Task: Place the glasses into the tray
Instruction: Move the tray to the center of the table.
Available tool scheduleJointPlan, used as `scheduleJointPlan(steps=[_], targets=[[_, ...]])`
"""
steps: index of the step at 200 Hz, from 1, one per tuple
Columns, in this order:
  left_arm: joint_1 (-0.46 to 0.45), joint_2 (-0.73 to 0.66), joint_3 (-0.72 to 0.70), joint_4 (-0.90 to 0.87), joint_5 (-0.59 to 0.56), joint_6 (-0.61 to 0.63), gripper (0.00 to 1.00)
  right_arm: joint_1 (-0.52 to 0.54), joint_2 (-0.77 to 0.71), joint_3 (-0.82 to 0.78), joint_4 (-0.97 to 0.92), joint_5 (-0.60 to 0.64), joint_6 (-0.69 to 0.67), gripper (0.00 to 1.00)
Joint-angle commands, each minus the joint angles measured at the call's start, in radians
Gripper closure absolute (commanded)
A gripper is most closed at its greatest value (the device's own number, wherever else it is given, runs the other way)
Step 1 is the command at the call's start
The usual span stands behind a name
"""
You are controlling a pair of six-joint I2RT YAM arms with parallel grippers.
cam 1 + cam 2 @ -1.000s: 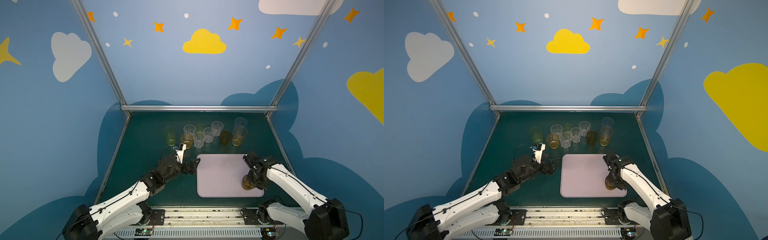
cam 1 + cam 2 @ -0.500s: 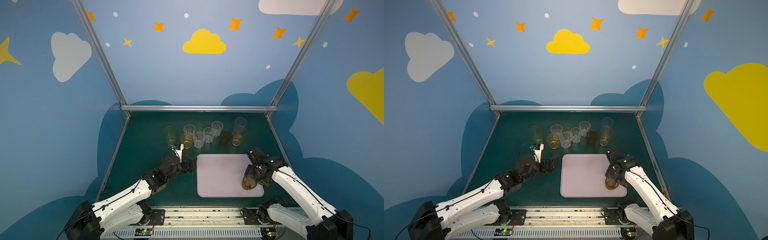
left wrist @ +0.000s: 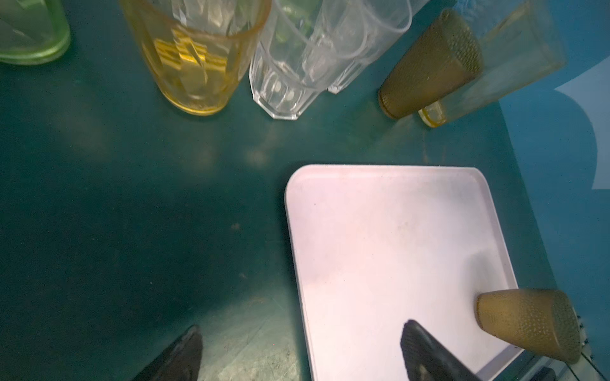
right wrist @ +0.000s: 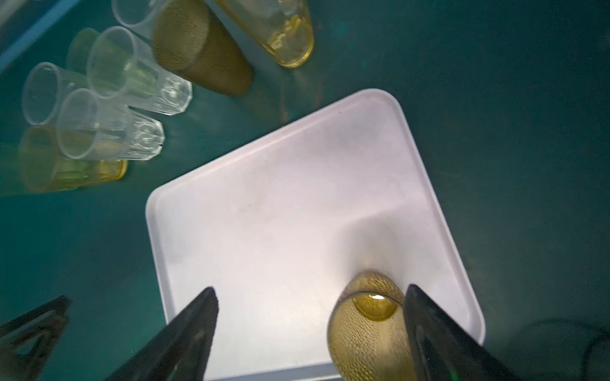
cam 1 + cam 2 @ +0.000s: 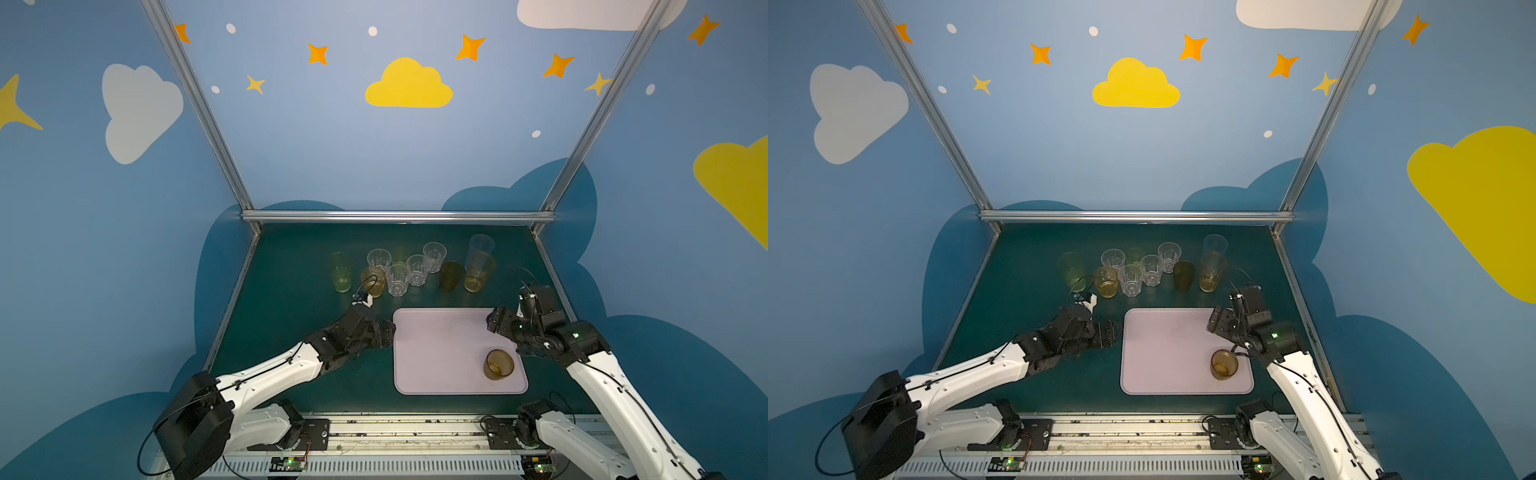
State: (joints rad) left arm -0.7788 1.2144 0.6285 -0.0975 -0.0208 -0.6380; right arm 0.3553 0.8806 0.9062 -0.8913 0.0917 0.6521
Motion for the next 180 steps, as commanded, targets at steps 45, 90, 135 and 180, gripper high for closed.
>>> scheduleJointPlan(steps=[45, 90, 135, 180], targets=[[0.001, 0.182, 0.121, -0.055, 0.103, 0.035, 0.27, -0.003, -0.004, -0.052, 0.155, -0.092, 0.019, 0.12], [0.003, 0.242, 0.147, -0.071, 0.074, 0.042, 0.47, -0.004, -0.018, -0.057, 0.193, -0.102, 0.02, 0.12], [0.003, 0.302, 0.177, -0.08, 0.085, 0.067, 0.59, -0.006, -0.011, -0.071, 0.203, -0.113, 0.014, 0.12], [0.002, 0.373, 0.208, -0.084, 0.108, 0.068, 0.62, -0.005, -0.015, -0.088, 0.216, -0.118, 0.029, 0.12]])
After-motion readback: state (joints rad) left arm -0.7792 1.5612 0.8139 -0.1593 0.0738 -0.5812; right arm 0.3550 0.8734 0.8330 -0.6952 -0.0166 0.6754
